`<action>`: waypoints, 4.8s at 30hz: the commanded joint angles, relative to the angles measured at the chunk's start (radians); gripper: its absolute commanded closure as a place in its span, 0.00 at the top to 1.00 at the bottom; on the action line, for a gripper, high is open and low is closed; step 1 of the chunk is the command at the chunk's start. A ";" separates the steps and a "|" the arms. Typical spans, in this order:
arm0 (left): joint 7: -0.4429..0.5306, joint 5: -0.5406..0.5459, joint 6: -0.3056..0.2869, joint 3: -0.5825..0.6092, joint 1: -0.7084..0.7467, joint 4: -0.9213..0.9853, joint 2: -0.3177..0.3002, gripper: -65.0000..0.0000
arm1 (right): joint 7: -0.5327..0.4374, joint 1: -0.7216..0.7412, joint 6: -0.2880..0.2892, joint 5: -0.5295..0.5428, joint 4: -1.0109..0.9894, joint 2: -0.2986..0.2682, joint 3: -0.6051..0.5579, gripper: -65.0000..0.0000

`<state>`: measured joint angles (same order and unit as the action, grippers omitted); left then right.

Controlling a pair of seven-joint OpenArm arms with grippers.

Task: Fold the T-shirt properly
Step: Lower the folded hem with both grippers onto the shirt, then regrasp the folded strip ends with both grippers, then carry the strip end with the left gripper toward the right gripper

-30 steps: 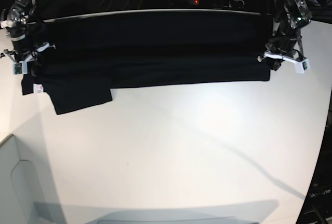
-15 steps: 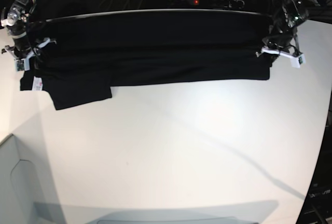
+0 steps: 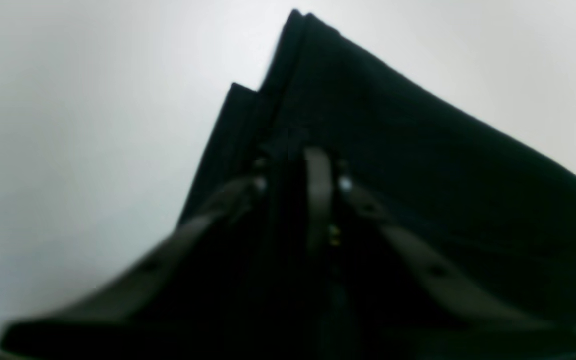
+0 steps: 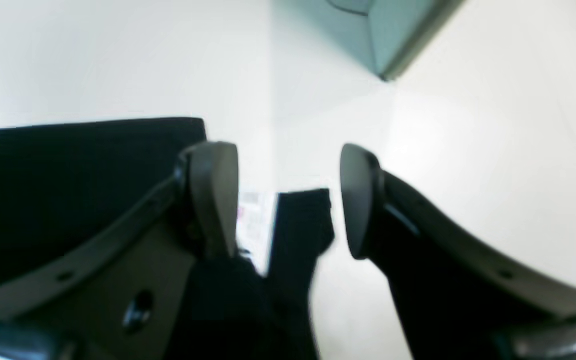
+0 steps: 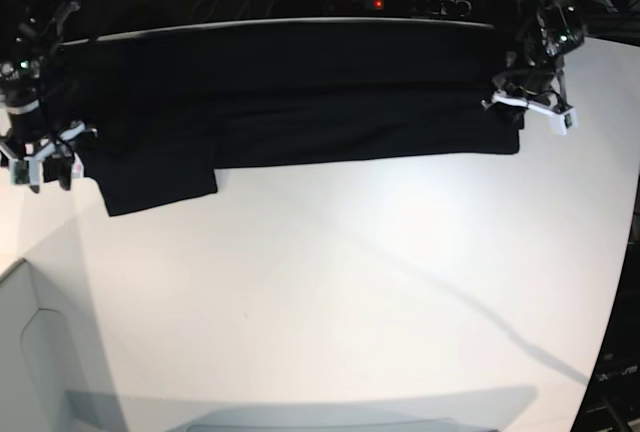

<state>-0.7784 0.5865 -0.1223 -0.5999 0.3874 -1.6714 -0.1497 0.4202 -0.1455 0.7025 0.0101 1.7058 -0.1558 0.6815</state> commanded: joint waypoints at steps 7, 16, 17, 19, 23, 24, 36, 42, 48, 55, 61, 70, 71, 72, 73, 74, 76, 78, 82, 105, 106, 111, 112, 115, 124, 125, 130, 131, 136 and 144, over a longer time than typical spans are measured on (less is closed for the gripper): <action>0.012 0.003 0.005 -0.007 0.000 -0.020 -0.009 0.41 | 0.027 0.197 -0.004 -0.054 -0.232 -0.028 -0.122 0.52; 0.012 0.003 0.005 -0.007 0.002 -0.020 -0.009 0.42 | 0.019 0.327 -0.004 -0.161 -0.510 -0.047 -0.128 0.51; 0.012 0.003 0.005 -0.007 0.002 -0.020 -0.009 0.42 | 0.019 0.326 -0.004 -0.161 -0.510 -0.046 -0.128 0.51; 0.012 0.003 0.005 -0.005 0.002 -0.020 -0.009 0.42 | 0.019 0.324 -0.004 -0.163 -0.511 -0.043 -0.130 0.49; 0.012 0.003 0.005 -0.005 0.000 -0.020 -0.009 0.42 | 0.021 0.300 -0.004 -0.163 -0.510 -0.047 -0.194 0.18; 0.012 0.003 0.005 -0.005 0.000 -0.019 -0.008 0.42 | 0.021 0.295 -0.004 -0.163 -0.507 -0.047 -0.204 0.07; 0.012 0.005 0.005 -0.005 0.000 -0.020 -0.008 0.42 | 0.032 0.111 -0.004 -0.161 0.047 0.043 -0.159 0.00; 0.012 0.005 0.005 -0.005 0.000 -0.020 -0.008 0.42 | 0.032 -0.069 -0.004 -0.161 0.290 0.138 -0.085 0.00; 0.010 0.005 0.000 -0.004 -0.001 -0.022 -0.015 0.42 | 0.030 -0.179 -0.004 -0.161 0.317 0.178 0.043 0.00; 0.010 0.003 -0.001 -0.004 -0.017 -0.017 -0.020 0.42 | 0.030 -0.246 -0.004 -0.160 0.319 0.192 0.128 0.00; 0.010 0.003 -0.001 -0.004 -0.021 -0.013 -0.020 0.42 | 0.030 -0.243 -0.004 -0.160 0.316 0.236 0.154 0.00; 0.010 0.003 -0.001 -0.009 -0.012 -0.019 -0.021 0.42 | 0.030 -0.243 -0.004 -0.164 0.202 0.209 0.148 0.09; 0.010 0.003 -0.001 -0.009 -0.011 -0.020 -0.021 0.42 | 0.030 -0.245 -0.004 -0.164 0.188 0.203 0.148 0.15; 0.010 0.003 -0.001 -0.009 -0.011 -0.020 -0.021 0.42 | 0.030 -0.245 -0.004 -0.164 0.179 0.196 0.149 0.21; 0.010 0.003 -0.003 -0.009 -0.011 -0.022 -0.021 0.42 | 0.030 -0.243 -0.004 -0.164 0.175 0.190 0.155 0.28; 0.009 0.008 -0.003 -0.009 -0.009 -0.022 -0.021 0.42 | 0.030 -0.242 -0.004 -0.164 0.179 0.184 0.159 0.35; 0.009 0.010 -0.003 -0.009 0.002 -0.025 -0.021 0.42 | 0.030 -0.239 -0.004 -0.163 0.195 0.184 0.197 0.45; 0.009 0.007 -0.003 -0.010 0.003 -0.045 -0.021 0.42 | 0.030 -0.207 -0.004 -0.161 0.228 0.190 0.243 0.50; 0.009 0.010 0.002 -0.012 0.020 -0.097 -0.021 0.42 | 0.030 -0.194 -0.004 -0.160 0.274 0.213 0.240 0.50; -0.045 0.013 -0.004 -0.050 0.063 -0.063 -0.009 0.71 | 0.024 -0.128 -0.004 -0.164 0.000 0.243 0.079 0.50; -0.045 0.013 -0.004 -0.050 0.064 -0.052 -0.008 0.71 | 0.024 -0.127 -0.004 -0.164 -0.002 0.235 0.077 0.50; -0.045 0.013 -0.004 -0.050 0.068 -0.028 -0.008 0.71 | 0.024 -0.125 -0.004 -0.164 -0.002 0.233 0.077 0.50; -0.046 0.013 -0.004 -0.048 0.068 -0.022 -0.006 0.71 | 0.024 -0.125 -0.004 -0.164 -0.002 0.233 0.077 0.50; -0.046 0.007 -0.004 -0.002 0.068 0.004 -0.003 0.70 | 0.024 -0.125 -0.004 -0.164 -0.005 0.233 0.076 0.50; -0.034 0.010 -0.004 0.068 0.063 0.101 -0.001 0.11 | 0.022 -0.125 -0.004 -0.164 -0.043 0.213 0.076 0.50; -0.034 0.010 -0.004 0.065 0.063 0.104 -0.001 0.04 | 0.022 -0.125 -0.004 -0.164 -0.043 0.212 0.076 0.50; -0.034 0.013 -0.004 0.024 0.066 0.037 -0.004 0.00 | 0.022 -0.102 -0.004 -0.164 -0.043 0.212 0.076 0.50; -0.034 0.013 -0.004 -0.001 0.066 0.000 -0.001 0.00 | 0.022 -0.099 -0.004 -0.164 -0.043 0.212 0.076 0.50; -0.043 0.013 0.005 -0.053 0.054 -0.158 0.003 0.00 | 0.029 -0.079 -0.004 -0.164 -0.043 0.212 0.037 0.50; -0.046 0.003 0.006 -0.045 0.028 -0.293 0.052 0.00 | 0.029 -0.075 -0.004 -0.164 -0.036 0.221 0.028 0.50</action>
<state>-0.8375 0.5758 -0.1112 -0.6456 0.4141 -1.9442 -0.0940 0.4484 -0.2222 0.6994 -0.1501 1.6562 0.0692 0.7063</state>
